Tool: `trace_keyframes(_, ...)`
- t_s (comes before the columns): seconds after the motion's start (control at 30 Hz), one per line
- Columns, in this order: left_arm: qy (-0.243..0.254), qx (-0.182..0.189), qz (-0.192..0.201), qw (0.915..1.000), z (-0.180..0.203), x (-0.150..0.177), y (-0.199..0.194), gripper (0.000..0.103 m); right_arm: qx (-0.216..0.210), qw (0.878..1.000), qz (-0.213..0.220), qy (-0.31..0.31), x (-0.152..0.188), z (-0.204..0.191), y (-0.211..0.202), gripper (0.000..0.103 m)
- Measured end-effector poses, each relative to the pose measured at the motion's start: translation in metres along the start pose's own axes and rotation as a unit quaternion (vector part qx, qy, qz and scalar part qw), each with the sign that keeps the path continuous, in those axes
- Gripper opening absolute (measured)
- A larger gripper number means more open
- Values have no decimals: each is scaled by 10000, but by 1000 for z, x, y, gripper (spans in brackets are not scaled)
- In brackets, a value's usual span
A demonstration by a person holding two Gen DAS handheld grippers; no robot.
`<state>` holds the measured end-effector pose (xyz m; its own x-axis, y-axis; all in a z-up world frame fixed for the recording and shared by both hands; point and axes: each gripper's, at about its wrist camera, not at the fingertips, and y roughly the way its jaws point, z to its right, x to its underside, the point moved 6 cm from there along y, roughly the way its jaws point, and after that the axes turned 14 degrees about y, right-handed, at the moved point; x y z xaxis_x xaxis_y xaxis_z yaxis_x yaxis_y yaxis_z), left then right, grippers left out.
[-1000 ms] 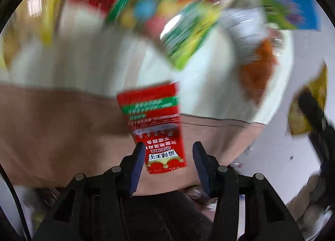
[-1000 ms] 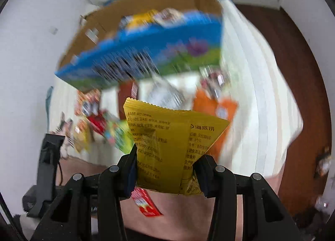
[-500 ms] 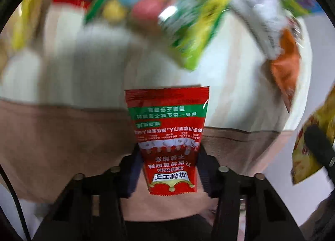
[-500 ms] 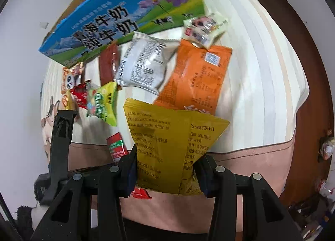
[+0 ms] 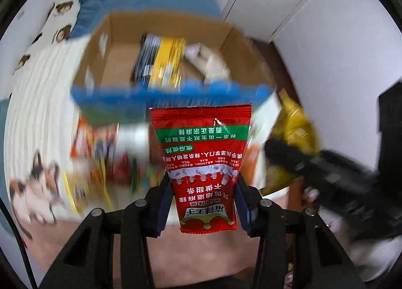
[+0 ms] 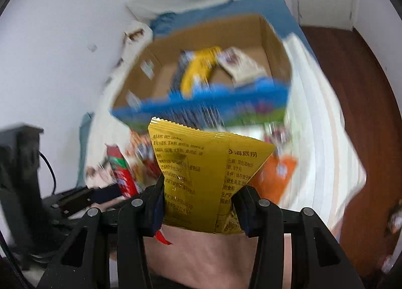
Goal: Organize snacks
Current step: 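Carry both packets into the box and open both tools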
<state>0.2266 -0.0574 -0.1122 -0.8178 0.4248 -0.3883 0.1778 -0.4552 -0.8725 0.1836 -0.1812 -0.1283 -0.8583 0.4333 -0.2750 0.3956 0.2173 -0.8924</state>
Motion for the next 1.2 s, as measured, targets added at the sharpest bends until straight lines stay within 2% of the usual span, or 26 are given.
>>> trace_keyframes(0.13,204,-529,249,9981,-35,-69,-19,43,111,9996,198,-175,-55,-23,15,49)
trace_keyframes(0.2,192,-750,121,9969,-60,-103,-2,43,247,9993,154,-225,-80,-30,35,49)
trace_keyframes(0.3,145,-934,-277,9951,-91,-127,31,43,458,9986,2,-268,-107,-34,68,49)
trace_keyframes(0.37,147,-1099,-535,9924,-115,-133,61,43,649,9974,-175,-252,-127,-33,99,49)
trace_keyframes(0.5,17,-1268,-1051,9863,-154,-140,111,43,888,9940,-611,-191,-143,-27,148,49)
trace_keyframes(0.7,-158,-1470,-1599,9760,-191,-140,161,46,1120,9864,-1198,-69,-143,-7,202,50)
trace_keyframes(0.73,-208,-1456,-1673,9749,-195,-139,167,46,1116,9845,-1355,28,-143,-4,210,56)
trace_keyframes(0.77,-244,-1421,-1711,9746,-197,-139,173,50,1145,9826,-1460,112,-145,0,216,72)
trace_keyframes(0.8,-254,-1397,-1729,9747,-199,-139,176,54,1172,9814,-1510,171,-146,3,219,81)
trace_keyframes(0.83,-237,-1381,-1730,9749,-200,-139,179,62,1193,9811,-1514,151,-147,5,222,90)
trace_keyframes(0.87,-206,-1415,-1737,9744,-201,-138,183,73,1240,9803,-1529,126,-148,6,224,91)
trace_keyframes(0.93,-160,-1411,-1755,9742,-199,-137,186,88,1208,9794,-1609,182,-149,7,225,91)
trace_keyframes(0.97,-165,-1380,-1751,9747,-197,-136,187,91,1209,9792,-1622,174,-149,7,225,91)
trace_keyframes(1.2,-347,-1259,-1629,9780,-193,-132,185,91,1481,9770,-1530,98,-158,14,215,95)
